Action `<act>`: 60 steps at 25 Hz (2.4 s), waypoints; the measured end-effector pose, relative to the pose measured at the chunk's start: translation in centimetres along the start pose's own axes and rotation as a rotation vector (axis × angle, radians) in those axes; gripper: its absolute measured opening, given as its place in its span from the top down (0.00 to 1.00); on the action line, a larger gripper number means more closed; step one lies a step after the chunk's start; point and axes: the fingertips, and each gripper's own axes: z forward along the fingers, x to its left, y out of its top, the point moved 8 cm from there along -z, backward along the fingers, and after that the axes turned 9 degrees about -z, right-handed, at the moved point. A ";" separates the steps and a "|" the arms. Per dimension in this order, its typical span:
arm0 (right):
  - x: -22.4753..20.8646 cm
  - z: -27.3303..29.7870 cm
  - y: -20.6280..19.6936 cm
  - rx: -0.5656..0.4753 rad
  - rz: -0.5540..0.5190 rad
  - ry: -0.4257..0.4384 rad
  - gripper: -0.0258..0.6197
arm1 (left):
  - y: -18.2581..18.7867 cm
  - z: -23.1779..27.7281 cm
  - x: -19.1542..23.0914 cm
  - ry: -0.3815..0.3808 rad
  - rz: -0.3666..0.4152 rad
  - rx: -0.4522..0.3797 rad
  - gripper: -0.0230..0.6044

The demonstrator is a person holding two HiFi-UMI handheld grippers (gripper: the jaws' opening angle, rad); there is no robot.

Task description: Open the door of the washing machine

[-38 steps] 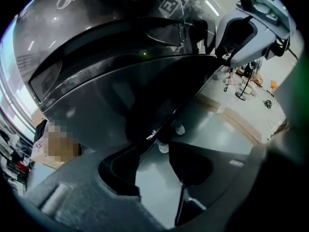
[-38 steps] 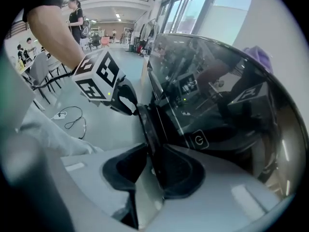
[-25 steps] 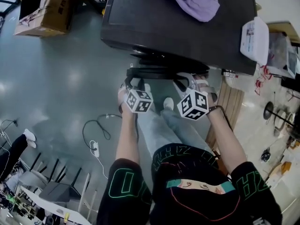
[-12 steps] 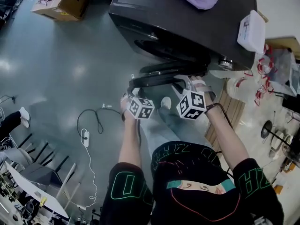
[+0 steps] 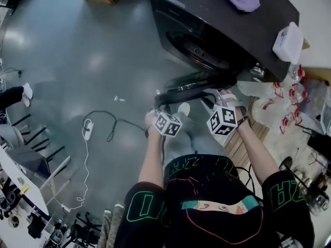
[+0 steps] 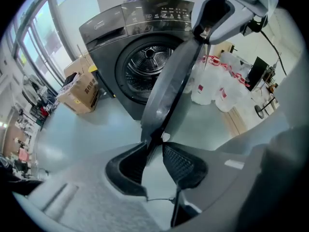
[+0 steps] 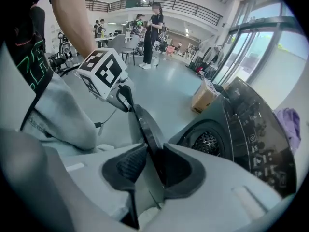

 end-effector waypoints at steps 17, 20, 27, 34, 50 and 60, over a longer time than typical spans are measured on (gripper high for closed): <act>8.6 -3.6 -2.1 0.048 -0.306 0.007 0.78 | -7.8 -4.3 -13.0 0.043 -0.303 -0.018 0.80; 9.4 -4.5 -3.1 0.056 -0.370 0.005 0.78 | -7.9 -4.8 -15.9 0.068 -0.326 -0.014 0.80; 11.6 -5.7 -6.2 0.041 -0.497 0.068 0.78 | -8.3 -4.8 -22.5 0.068 -0.441 0.032 0.81; 12.8 -7.0 -8.4 -0.056 -0.631 0.091 0.78 | -8.3 -4.3 -27.0 0.151 -0.593 0.076 0.76; 7.1 -11.1 -3.7 -0.446 -0.091 0.330 0.80 | -5.6 -21.1 -23.2 0.656 -1.140 -0.363 0.95; 2.6 -21.4 7.2 -0.944 0.357 0.362 0.96 | 2.5 -43.4 -16.8 0.825 -0.968 -0.971 0.95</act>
